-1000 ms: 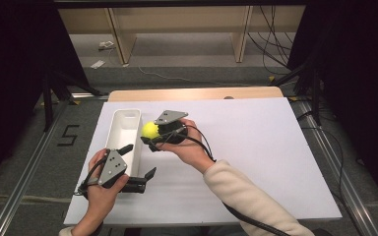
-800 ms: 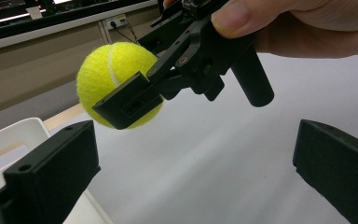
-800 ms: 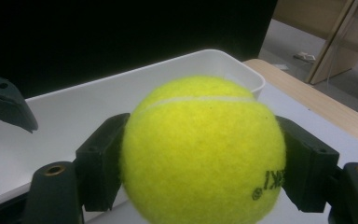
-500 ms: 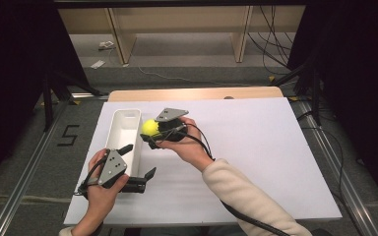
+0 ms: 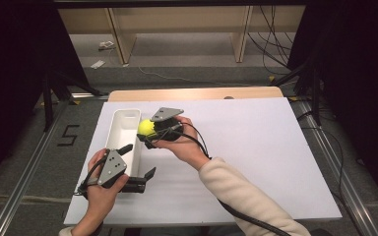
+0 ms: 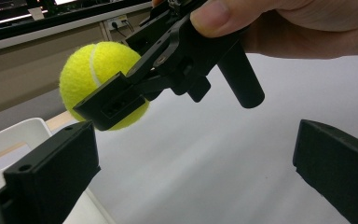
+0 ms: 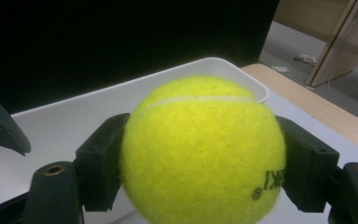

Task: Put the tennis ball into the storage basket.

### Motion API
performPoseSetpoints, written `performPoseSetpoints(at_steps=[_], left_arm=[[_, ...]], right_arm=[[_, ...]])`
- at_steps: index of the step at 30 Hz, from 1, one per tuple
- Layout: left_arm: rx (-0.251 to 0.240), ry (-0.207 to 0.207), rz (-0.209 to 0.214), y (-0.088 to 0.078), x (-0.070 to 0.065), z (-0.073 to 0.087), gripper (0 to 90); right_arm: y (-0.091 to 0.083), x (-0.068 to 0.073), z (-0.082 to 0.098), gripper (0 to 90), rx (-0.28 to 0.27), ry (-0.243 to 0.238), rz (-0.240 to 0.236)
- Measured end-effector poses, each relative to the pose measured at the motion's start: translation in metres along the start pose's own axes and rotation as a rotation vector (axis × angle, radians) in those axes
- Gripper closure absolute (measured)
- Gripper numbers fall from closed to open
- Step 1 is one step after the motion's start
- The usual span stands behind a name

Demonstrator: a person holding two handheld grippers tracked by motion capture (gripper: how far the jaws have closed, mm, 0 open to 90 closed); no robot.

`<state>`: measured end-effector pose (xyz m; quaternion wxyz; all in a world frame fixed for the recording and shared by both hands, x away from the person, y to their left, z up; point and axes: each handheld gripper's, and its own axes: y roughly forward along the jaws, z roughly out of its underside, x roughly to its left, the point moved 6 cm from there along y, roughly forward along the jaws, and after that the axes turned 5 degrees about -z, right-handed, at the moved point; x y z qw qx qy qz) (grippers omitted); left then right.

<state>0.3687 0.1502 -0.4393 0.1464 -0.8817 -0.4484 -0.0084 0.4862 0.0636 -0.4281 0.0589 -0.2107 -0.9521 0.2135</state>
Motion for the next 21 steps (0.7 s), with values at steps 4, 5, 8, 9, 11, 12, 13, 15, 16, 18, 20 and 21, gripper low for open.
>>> performPoseSetpoints(at_steps=[4,5,8,9,11,12,13,15,16,18,20,21], left_arm=[[0.001,0.001,0.0,0.0,-0.0001,0.0001,0.0],[0.0,0.0,0.001,0.0,-0.0001,-0.0001,0.0],[0.0,0.0,0.0,0.0,0.0002,0.0002,0.0],[0.0,0.0,0.0,0.0,0.0002,0.0001,0.0],[0.0,0.0,0.001,-0.0001,0.0002,0.0,0.0],[0.0,0.0,0.001,-0.0001,0.0001,0.0,0.0],[0.001,0.0,0.0,0.0,0.0002,0.0001,0.0],[0.001,0.001,0.0,-0.0001,0.0002,0.0002,0.0],[0.0,0.0,0.001,-0.0002,0.0001,0.0,0.0],[-0.001,0.0,0.001,-0.0002,0.0001,-0.0001,0.0],[0.0,0.001,0.001,-0.0002,0.0002,0.0001,0.0],[0.0,0.001,0.001,-0.0002,0.0002,0.0001,0.0]], right_arm=[[0.0009,0.0005,-0.0005,26.7,0.004,-0.001,-0.001],[0.0014,0.0008,-0.0007,26.7,0.003,-0.001,-0.001],[0.0022,0.0007,-0.002,26.6,0.001,-0.002,-0.002],[0.0025,0.0006,-0.0023,26.7,0.0,-0.004,-0.003],[0.0033,0.0008,-0.0032,26.7,0.001,-0.007,-0.002],[0.0035,0.001,-0.0035,26.6,0.0,-0.007,-0.002],[0.0035,0.001,-0.0035,26.6,0.0,-0.007,-0.002],[0.0039,0.0014,-0.0045,26.6,0.0,-0.006,-0.004],[0.004,0.0015,-0.0048,26.6,0.002,-0.006,-0.005],[0.0047,0.0014,-0.0055,26.7,0.001,-0.008,-0.004],[0.0059,0.0025,-0.0055,26.6,0.002,-0.006,-0.007],[0.0059,0.0025,-0.0055,26.6,0.002,-0.006,-0.007]])
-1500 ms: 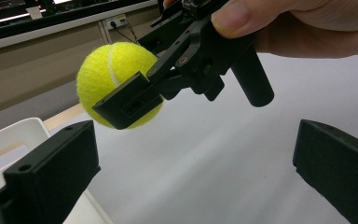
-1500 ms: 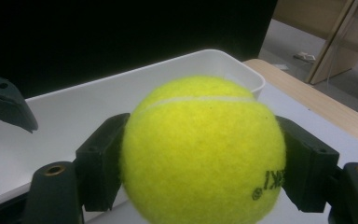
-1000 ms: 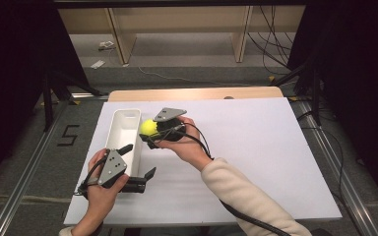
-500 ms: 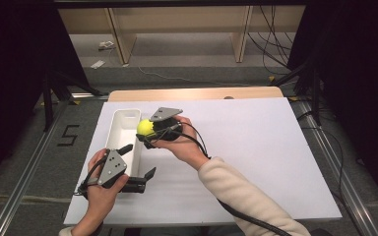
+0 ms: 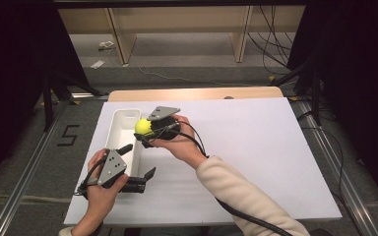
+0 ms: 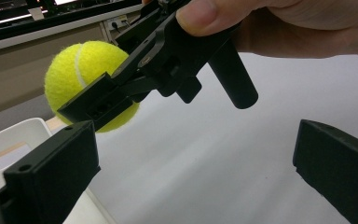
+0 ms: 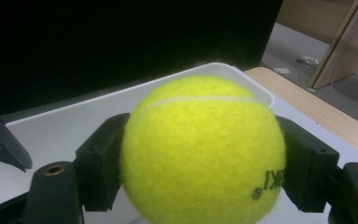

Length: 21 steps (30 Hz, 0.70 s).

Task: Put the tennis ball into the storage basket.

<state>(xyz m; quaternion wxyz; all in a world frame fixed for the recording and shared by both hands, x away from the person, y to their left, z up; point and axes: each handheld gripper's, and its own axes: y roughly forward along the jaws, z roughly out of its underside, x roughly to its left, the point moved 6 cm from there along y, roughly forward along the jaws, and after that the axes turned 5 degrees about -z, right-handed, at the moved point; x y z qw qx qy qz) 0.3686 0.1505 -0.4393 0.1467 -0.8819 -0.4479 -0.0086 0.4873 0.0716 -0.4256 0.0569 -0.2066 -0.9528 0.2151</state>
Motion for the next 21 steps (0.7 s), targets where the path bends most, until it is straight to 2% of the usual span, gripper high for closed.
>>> performPoseSetpoints(at_steps=[21], left_arm=[[-0.003,-0.007,0.001,0.0001,0.0001,0.0,0.0]], right_arm=[[0.0067,0.001,-0.0051,26.7,0.006,-0.006,-0.007]])
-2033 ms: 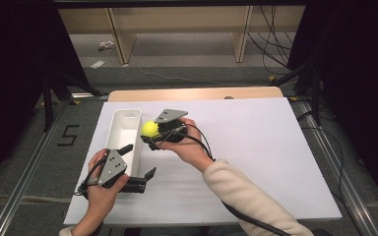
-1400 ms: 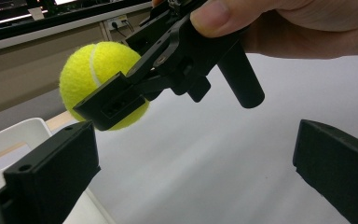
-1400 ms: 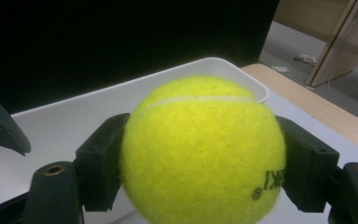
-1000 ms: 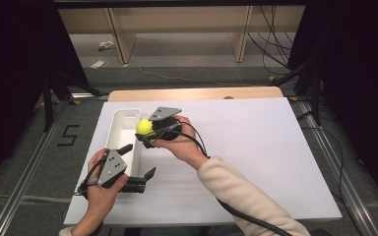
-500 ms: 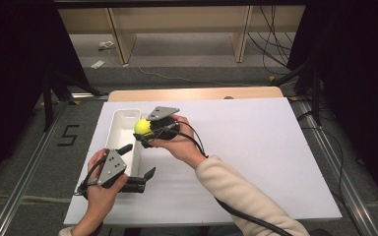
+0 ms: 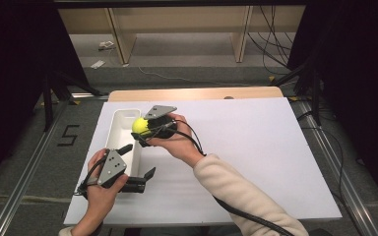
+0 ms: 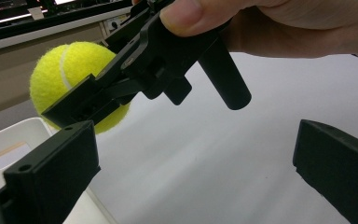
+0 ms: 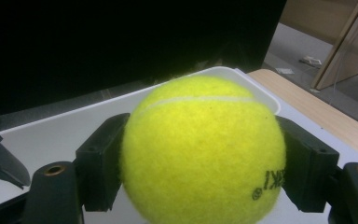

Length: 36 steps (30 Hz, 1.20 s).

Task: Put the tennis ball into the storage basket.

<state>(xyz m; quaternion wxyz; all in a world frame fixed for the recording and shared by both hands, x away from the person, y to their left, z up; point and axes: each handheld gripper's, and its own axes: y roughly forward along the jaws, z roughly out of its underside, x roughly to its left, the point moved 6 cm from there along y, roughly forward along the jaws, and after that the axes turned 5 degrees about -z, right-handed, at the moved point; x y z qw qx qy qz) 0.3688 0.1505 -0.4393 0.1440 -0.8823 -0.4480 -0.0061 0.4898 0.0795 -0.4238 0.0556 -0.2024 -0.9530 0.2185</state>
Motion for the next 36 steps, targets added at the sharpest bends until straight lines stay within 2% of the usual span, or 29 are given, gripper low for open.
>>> performPoseSetpoints(at_steps=[36], left_arm=[[0.001,0.004,0.001,0.0,0.0,0.0,0.0]], right_arm=[[0.012,0.002,-0.006,26.6,0.012,-0.008,-0.014]])
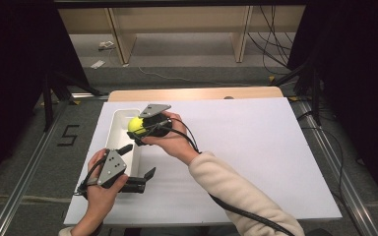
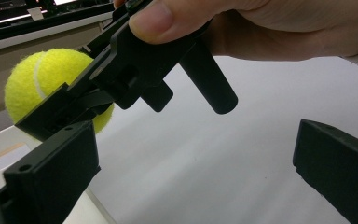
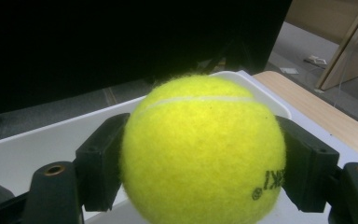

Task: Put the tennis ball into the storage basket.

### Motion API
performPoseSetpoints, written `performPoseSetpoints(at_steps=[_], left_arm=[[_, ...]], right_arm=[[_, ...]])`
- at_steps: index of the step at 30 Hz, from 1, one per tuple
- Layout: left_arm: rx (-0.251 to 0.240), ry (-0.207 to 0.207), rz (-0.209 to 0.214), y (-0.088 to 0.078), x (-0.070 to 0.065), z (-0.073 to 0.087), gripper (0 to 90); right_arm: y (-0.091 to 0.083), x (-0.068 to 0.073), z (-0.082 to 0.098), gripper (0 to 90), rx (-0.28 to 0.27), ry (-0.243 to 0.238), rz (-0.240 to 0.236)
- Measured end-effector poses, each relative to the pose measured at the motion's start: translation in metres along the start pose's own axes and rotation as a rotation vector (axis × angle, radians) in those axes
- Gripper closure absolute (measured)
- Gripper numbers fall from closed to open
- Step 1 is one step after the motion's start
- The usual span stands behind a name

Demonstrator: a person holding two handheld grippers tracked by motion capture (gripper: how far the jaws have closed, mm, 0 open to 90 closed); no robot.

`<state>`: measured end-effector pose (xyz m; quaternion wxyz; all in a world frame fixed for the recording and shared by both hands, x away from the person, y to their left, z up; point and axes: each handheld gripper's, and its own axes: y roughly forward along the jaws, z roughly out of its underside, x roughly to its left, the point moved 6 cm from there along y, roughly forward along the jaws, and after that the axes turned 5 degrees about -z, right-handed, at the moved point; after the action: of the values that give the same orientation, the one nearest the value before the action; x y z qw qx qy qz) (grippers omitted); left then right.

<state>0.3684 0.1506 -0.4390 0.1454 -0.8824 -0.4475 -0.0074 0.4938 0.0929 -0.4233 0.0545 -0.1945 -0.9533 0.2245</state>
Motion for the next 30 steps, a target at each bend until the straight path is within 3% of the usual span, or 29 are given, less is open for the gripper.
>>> performPoseSetpoints(at_steps=[30], left_arm=[[-0.001,0.001,-0.002,0.0,0.0,0.0,0.0]], right_arm=[[0.011,0.006,-0.005,26.6,0.0,-0.008,-0.03]])
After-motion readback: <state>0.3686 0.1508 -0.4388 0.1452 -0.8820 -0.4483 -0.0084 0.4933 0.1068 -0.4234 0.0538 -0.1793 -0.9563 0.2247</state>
